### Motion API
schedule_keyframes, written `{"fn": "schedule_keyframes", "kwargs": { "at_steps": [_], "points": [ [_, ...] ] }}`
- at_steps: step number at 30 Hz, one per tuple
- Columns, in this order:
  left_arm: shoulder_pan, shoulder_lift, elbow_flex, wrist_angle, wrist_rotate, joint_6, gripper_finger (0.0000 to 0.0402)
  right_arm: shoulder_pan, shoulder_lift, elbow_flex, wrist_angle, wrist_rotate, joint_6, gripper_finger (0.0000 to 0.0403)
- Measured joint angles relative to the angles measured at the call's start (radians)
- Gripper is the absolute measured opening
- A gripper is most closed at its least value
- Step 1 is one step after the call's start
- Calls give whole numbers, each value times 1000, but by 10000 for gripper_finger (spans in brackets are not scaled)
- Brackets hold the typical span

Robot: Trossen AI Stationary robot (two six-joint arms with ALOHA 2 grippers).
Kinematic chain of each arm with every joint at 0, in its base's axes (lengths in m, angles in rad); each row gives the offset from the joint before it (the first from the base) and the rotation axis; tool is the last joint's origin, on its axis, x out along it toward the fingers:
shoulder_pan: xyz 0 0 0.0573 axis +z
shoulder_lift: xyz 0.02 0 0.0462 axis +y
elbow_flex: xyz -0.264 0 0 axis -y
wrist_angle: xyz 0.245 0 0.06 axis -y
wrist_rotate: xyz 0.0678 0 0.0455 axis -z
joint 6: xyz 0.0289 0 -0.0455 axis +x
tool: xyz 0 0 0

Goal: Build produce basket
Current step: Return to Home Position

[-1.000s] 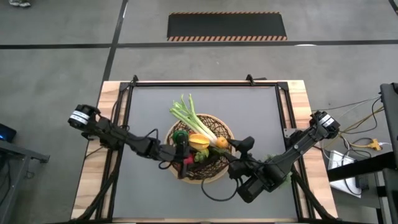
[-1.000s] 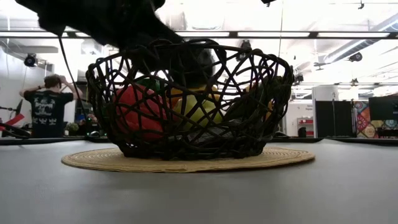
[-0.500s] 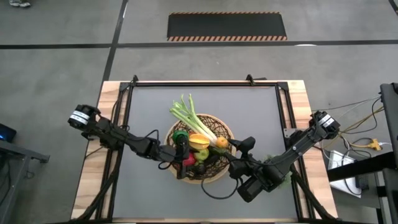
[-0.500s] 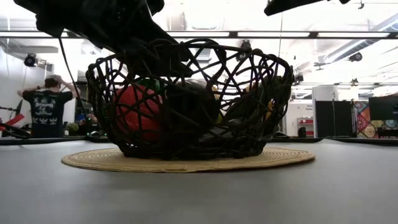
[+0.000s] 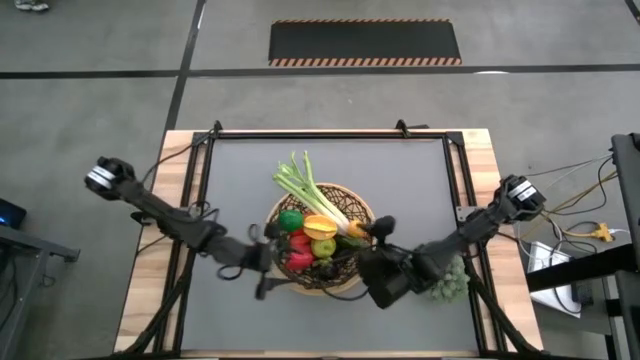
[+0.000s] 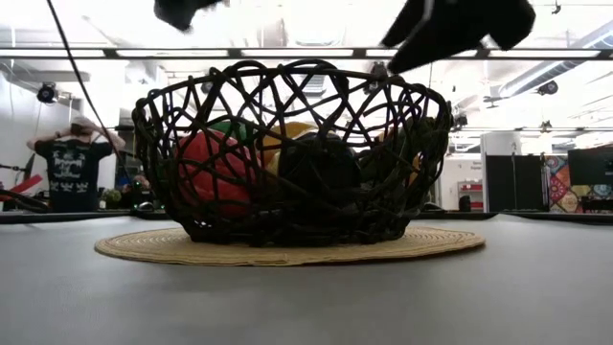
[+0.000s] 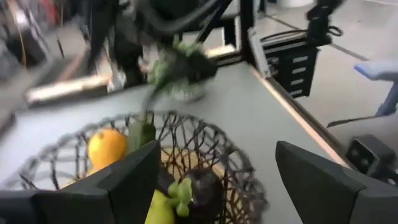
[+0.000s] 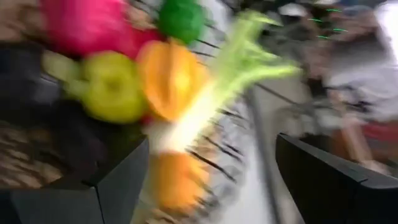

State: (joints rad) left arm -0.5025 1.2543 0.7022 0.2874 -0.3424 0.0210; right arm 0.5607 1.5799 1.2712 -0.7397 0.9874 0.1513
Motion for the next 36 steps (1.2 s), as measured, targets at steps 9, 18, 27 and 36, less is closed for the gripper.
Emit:
{"fn": "schedule_keyframes", "kwargs": {
  "at_steps": [9,18,27,36],
  "points": [
    [-93,-259,-164,-1,-143,160,297,-167,-10,-169,784,-675,-578,329],
    [-1,-464,-415,158,-157,141,297,-368,-136,-294,936,-953,-551,329],
    [39,-651,-545,184,-154,134,297,-424,-395,-515,965,-962,-481,329],
    [93,-768,-604,202,-167,149,297,-424,-713,-767,1088,-896,-490,329]
  ]
}}
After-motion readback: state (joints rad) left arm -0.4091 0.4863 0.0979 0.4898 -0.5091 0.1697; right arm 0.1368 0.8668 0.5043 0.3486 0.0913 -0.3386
